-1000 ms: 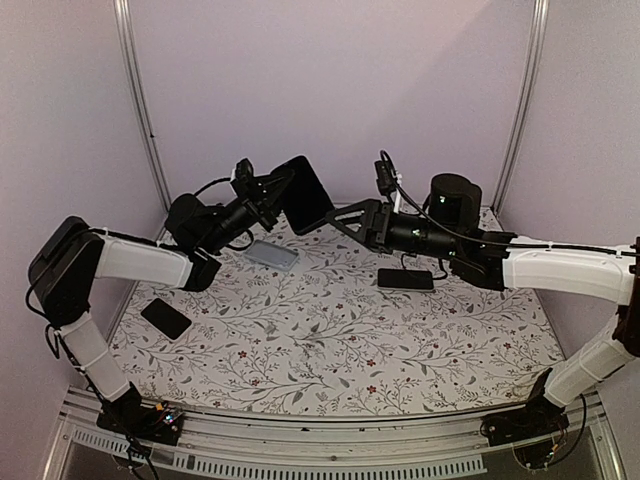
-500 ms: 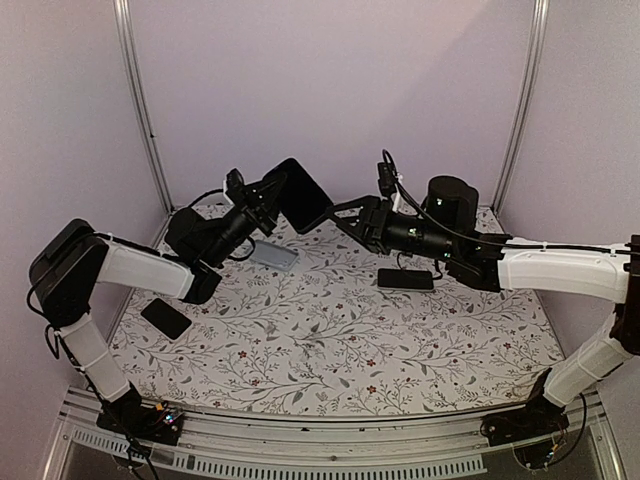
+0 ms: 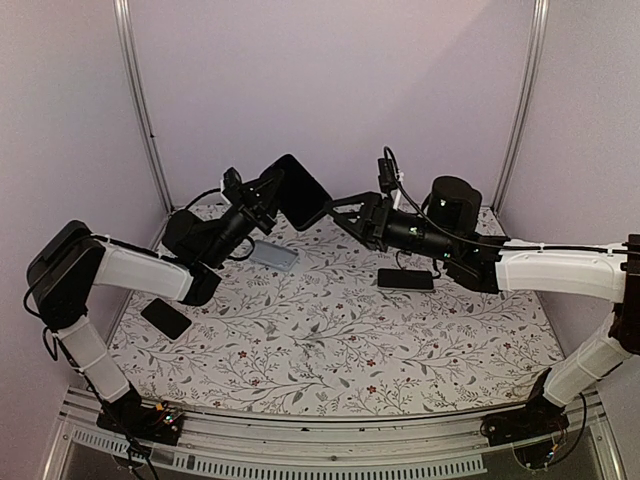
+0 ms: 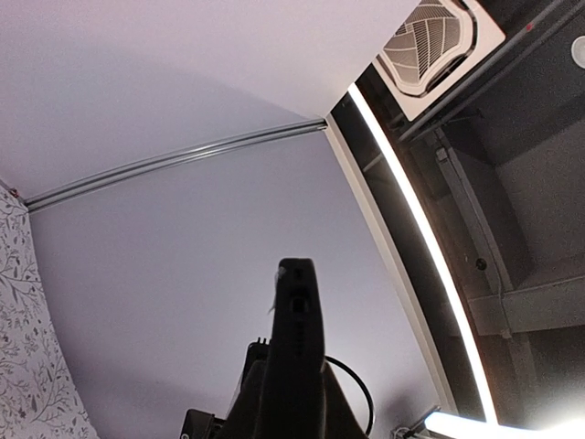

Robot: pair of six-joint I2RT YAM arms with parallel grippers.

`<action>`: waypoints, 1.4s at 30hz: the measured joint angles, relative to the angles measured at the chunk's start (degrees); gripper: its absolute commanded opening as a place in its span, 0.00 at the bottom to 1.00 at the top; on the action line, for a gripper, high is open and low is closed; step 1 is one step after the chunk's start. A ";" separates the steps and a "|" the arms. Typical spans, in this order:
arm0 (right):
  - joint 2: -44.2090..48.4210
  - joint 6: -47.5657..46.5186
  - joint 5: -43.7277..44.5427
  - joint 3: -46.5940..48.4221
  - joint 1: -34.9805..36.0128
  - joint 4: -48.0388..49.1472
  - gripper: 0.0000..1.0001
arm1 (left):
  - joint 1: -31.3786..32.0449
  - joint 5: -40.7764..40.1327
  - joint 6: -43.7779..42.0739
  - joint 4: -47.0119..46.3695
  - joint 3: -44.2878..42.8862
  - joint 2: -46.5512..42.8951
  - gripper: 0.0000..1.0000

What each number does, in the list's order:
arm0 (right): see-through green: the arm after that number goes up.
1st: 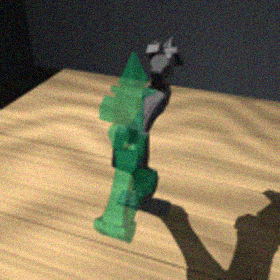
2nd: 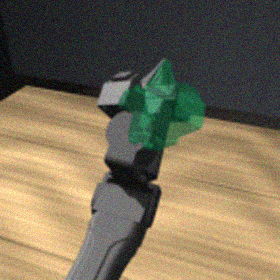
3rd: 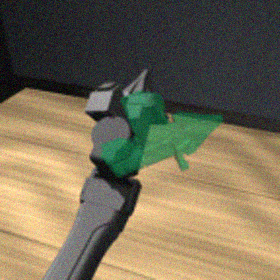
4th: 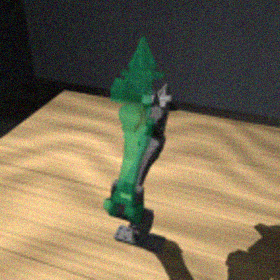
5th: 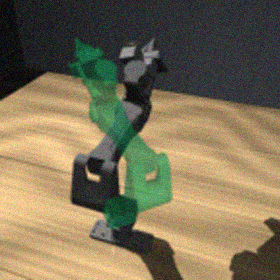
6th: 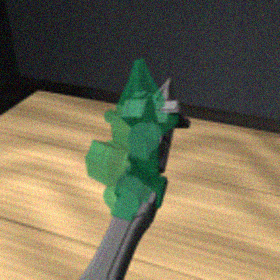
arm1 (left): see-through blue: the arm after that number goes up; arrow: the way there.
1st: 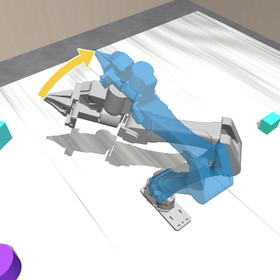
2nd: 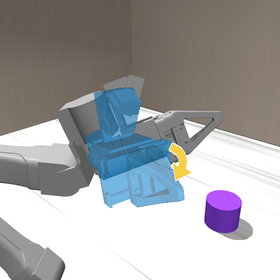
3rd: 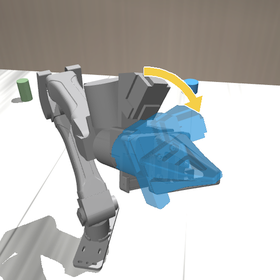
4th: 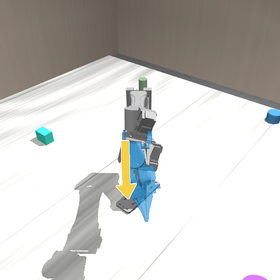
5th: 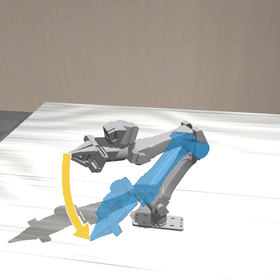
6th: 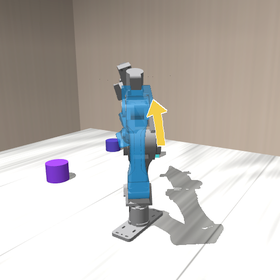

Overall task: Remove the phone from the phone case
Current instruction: Remove the bottom right corner of the phone case from the phone.

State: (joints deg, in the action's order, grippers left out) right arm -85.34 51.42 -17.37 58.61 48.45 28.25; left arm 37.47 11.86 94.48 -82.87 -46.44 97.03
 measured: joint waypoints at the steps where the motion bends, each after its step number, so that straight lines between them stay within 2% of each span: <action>1: 0.00 0.00 -0.13 -0.04 0.00 0.20 0.66 | 0.04 -0.04 0.04 0.00 0.00 -0.04 0.00; 19: 2.80 -2.14 -1.42 -2.14 -0.09 4.31 0.67 | 1.36 1.22 2.86 -0.94 0.11 -0.07 0.00; 34: 3.61 -1.14 -1.46 -3.91 0.68 5.16 0.56 | 1.38 1.16 3.15 -0.92 0.48 -0.07 0.00; 40: 3.02 0.33 -2.86 -3.91 1.07 6.97 0.40 | 1.38 1.18 3.69 -0.94 0.48 -0.07 0.00; 42: 2.47 0.83 -3.34 -3.93 1.07 7.87 0.39 | 1.38 1.14 3.69 -0.94 0.48 -0.07 0.00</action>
State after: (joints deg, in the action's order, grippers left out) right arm -82.87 52.25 -20.71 54.68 49.52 36.12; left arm 38.85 12.99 98.17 -83.81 -45.95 96.97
